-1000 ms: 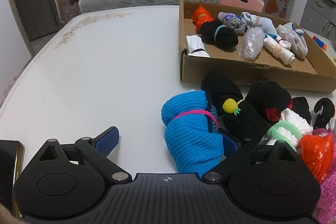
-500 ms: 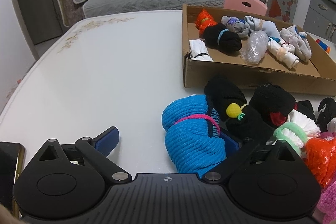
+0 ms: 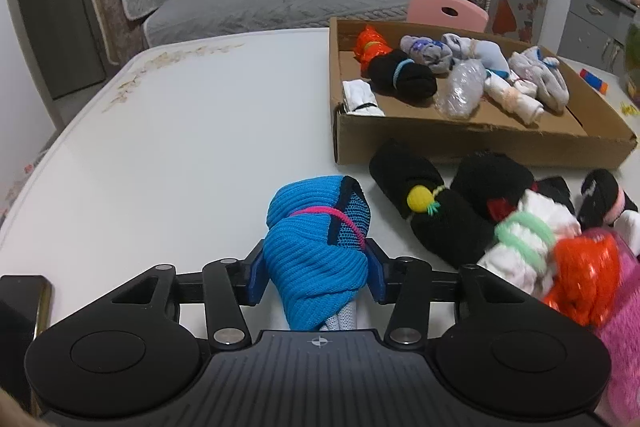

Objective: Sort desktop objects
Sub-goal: 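Carry the blue sock and pink-banded white sock over the tray with both tools, then open both tools to release the blue and white socks into the tray, then grasp a yellow-banded black sock with the left tool while the right tool grasps a pink-banded black sock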

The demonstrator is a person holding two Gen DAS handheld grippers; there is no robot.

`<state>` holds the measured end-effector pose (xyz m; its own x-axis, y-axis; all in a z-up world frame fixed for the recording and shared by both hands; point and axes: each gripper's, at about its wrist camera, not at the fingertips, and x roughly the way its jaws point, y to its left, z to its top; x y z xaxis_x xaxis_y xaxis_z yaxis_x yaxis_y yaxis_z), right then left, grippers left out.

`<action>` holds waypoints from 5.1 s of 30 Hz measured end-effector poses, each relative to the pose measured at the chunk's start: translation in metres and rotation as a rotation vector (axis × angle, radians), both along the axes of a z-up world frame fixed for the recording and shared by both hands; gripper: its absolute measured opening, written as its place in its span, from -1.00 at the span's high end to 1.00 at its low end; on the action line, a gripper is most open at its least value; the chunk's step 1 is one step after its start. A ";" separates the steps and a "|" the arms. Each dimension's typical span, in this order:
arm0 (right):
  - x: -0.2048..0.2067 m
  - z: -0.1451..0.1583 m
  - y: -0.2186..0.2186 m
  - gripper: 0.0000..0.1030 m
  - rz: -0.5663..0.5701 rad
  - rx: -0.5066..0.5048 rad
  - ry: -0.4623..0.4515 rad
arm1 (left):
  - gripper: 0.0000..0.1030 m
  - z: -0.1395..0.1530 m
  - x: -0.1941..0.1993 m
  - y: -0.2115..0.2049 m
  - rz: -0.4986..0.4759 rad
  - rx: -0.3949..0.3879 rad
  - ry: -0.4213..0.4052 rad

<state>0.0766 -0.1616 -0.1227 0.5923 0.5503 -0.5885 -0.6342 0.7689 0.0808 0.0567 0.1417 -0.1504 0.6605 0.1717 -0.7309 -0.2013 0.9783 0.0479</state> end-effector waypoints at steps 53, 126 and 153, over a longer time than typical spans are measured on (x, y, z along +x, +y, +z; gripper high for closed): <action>0.029 0.057 -0.068 0.38 0.024 0.428 0.056 | 0.01 0.067 -0.013 -0.027 -0.140 0.070 -0.090; 0.097 0.061 -0.022 -0.16 -0.065 0.133 -0.070 | -0.78 0.072 0.132 -0.109 -0.354 -0.046 -0.010; 0.034 0.012 0.011 -0.52 -0.028 0.159 -0.036 | -0.99 0.020 0.013 0.005 -0.092 -0.083 -0.015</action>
